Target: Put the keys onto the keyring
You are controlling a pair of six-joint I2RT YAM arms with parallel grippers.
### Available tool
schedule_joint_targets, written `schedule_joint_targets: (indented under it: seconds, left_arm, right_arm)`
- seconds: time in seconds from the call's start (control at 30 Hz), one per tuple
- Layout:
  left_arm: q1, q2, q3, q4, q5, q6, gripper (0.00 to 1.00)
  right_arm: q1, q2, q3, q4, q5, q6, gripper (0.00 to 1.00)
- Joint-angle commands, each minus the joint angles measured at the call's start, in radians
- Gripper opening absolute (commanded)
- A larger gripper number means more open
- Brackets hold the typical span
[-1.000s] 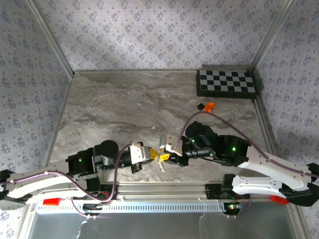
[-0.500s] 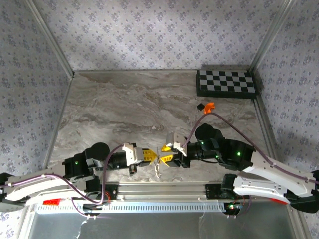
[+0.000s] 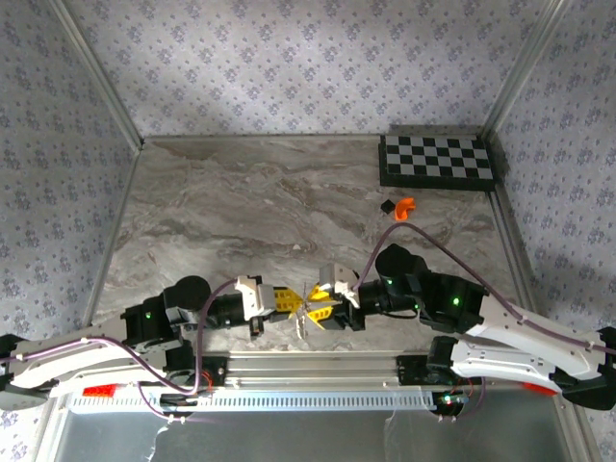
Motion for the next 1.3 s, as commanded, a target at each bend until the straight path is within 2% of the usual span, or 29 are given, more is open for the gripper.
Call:
schedule_joint_targets:
  seconds: [0.0, 0.4, 0.83, 0.97, 1.13, 1.2, 1.27]
  left_arm:
    - [0.001, -0.027, 0.009, 0.082, 0.021, -0.022, 0.00]
    - [0.000, -0.060, -0.023, 0.132, 0.031, -0.044, 0.00]
    - [0.001, -0.091, -0.080, 0.213, 0.028, -0.070, 0.00]
    - [0.002, -0.099, -0.089, 0.216, 0.023, -0.071, 0.00]
    - [0.001, -0.107, -0.105, 0.222, 0.018, -0.070, 0.00]
    - [0.001, -0.107, -0.105, 0.224, 0.021, -0.070, 0.00]
    - [0.001, -0.104, -0.104, 0.223, 0.027, -0.070, 0.00]
  right_arm:
    - [0.008, -0.012, -0.017, 0.039, 0.015, 0.012, 0.29]
    - [0.009, -0.016, -0.042, 0.058, 0.012, 0.012, 0.01]
    - [0.026, 0.045, -0.007, 0.005, 0.044, -0.023, 0.00]
    - [0.038, 0.024, -0.004, -0.003, 0.059, -0.030, 0.13]
    - [0.053, -0.060, -0.029, 0.042, 0.102, -0.012, 0.39]
    - [0.059, -0.084, -0.033, 0.050, 0.128, -0.012, 0.44]
    - [0.064, -0.091, -0.032, 0.056, 0.141, -0.018, 0.44]
